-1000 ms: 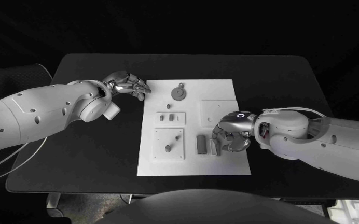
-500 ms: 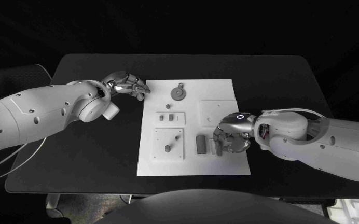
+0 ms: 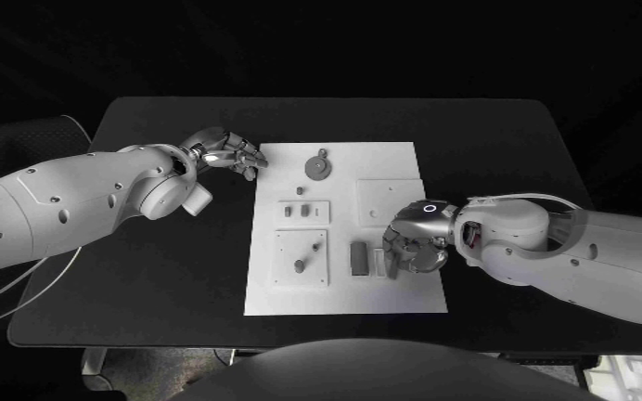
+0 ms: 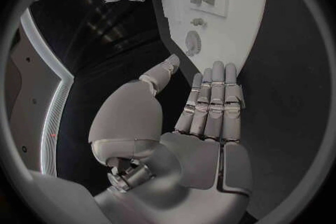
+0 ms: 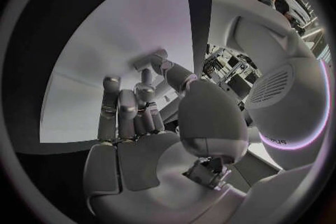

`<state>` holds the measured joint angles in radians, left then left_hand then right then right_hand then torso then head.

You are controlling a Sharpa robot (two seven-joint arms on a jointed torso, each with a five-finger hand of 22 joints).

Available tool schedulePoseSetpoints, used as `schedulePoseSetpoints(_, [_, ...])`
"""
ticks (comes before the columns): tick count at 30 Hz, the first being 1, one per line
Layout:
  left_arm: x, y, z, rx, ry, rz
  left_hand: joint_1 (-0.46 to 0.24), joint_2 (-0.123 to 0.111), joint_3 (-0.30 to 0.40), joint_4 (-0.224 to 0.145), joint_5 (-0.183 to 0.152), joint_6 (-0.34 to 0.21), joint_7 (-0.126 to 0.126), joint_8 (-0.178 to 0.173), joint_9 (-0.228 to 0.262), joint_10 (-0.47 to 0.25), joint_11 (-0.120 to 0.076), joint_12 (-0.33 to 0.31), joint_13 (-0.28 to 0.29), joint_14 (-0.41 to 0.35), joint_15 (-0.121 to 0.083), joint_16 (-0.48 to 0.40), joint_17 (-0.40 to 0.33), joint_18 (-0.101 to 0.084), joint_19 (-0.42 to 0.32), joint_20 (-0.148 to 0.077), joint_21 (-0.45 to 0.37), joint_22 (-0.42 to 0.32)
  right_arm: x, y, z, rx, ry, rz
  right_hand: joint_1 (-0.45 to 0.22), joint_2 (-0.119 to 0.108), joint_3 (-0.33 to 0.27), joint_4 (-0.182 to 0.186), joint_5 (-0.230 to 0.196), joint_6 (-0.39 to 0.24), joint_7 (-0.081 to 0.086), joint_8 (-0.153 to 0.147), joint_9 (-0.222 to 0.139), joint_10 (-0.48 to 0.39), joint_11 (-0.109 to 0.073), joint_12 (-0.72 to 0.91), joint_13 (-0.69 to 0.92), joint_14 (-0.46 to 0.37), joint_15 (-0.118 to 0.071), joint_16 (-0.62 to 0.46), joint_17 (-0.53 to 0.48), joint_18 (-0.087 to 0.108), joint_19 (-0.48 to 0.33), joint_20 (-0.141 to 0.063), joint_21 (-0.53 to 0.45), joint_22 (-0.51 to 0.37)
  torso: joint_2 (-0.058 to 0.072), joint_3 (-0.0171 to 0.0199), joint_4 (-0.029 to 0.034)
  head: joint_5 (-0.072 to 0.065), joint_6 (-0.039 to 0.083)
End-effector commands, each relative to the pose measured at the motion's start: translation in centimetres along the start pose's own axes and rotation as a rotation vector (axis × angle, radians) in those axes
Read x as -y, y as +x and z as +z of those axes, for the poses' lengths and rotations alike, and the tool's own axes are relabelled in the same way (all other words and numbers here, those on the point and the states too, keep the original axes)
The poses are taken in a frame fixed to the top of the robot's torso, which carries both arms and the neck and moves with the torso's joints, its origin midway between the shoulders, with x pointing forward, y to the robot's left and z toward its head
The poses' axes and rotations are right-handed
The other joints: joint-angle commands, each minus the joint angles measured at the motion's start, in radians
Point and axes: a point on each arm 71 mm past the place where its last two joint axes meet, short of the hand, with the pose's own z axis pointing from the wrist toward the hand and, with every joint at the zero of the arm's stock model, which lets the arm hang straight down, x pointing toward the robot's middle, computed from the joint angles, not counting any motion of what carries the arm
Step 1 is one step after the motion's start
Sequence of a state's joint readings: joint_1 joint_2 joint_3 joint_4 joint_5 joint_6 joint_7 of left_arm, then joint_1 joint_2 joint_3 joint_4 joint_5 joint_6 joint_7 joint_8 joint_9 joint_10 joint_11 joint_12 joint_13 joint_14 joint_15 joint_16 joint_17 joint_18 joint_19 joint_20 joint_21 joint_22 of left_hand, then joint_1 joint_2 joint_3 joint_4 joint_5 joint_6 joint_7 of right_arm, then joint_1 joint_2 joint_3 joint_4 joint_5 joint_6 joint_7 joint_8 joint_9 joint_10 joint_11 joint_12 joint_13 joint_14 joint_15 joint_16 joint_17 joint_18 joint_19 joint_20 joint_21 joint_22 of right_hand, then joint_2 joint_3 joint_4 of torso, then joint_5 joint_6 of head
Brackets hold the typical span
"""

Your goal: Assemble the parts on the task board

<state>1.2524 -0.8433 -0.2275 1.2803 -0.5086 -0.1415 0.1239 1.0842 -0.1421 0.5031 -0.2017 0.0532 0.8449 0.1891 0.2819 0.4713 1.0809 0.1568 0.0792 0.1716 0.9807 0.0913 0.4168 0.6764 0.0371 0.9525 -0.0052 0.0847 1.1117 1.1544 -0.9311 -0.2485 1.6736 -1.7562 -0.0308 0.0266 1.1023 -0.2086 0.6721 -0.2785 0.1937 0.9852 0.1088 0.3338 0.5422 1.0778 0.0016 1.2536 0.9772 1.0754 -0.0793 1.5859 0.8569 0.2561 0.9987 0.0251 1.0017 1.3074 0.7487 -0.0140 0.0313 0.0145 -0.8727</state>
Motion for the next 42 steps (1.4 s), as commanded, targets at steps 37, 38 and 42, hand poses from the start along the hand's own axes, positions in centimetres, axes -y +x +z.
schedulePoseSetpoints(37, [0.1, 0.1, 0.0, -0.013, 0.007, 0.004, 0.004, -0.010, -0.001, 0.002, -0.003, -0.007, -0.002, 0.005, -0.001, 0.003, 0.003, -0.003, 0.002, 0.008, 0.002, -0.008, 0.004, 0.017, 0.000, 0.000, -0.005, 0.002, -0.3, 1.6, 0.6, -0.060, 0.040, -0.132, -0.009, -0.036, -0.005, 0.060, -0.005, 0.077, -0.028, 0.072, -0.009, -0.011, -0.026, 0.001, -0.006, -0.014, 0.003, -0.002, 0.003, 0.006, -0.010, 0.007, -0.011, 0.014, 0.000, -0.0005, 0.0008, -0.008, 0.000])
schedulePoseSetpoints(38, [0.1, 0.1, 0.0, -0.013, 0.007, 0.004, 0.004, -0.010, -0.001, 0.002, -0.003, -0.007, -0.002, 0.005, -0.001, 0.003, 0.003, -0.003, 0.002, 0.008, 0.002, -0.008, 0.004, 0.017, 0.000, 0.000, -0.005, 0.002, -0.4, 1.6, 0.6, -0.060, 0.039, -0.133, -0.008, -0.036, -0.005, 0.059, -0.005, 0.077, -0.028, 0.072, -0.009, -0.011, -0.026, 0.001, -0.007, -0.014, 0.003, -0.002, 0.003, 0.006, -0.010, 0.006, -0.011, 0.014, 0.000, -0.0004, 0.0007, -0.008, 0.000])
schedulePoseSetpoints(42, [0.2, 0.1, 0.0, -0.014, 0.008, 0.005, 0.004, -0.010, -0.001, 0.002, -0.003, -0.007, -0.002, 0.005, -0.001, 0.003, 0.003, -0.003, 0.002, 0.008, 0.002, -0.008, 0.005, 0.017, 0.000, 0.000, -0.005, 0.002, -0.3, 1.6, 0.7, -0.060, 0.043, -0.151, 0.000, -0.032, -0.002, 0.056, -0.004, 0.079, -0.030, 0.075, -0.007, -0.009, -0.029, 0.001, -0.007, -0.013, 0.003, -0.002, 0.003, 0.006, -0.009, 0.005, -0.010, 0.014, 0.000, -0.0003, 0.0006, -0.009, 0.000])
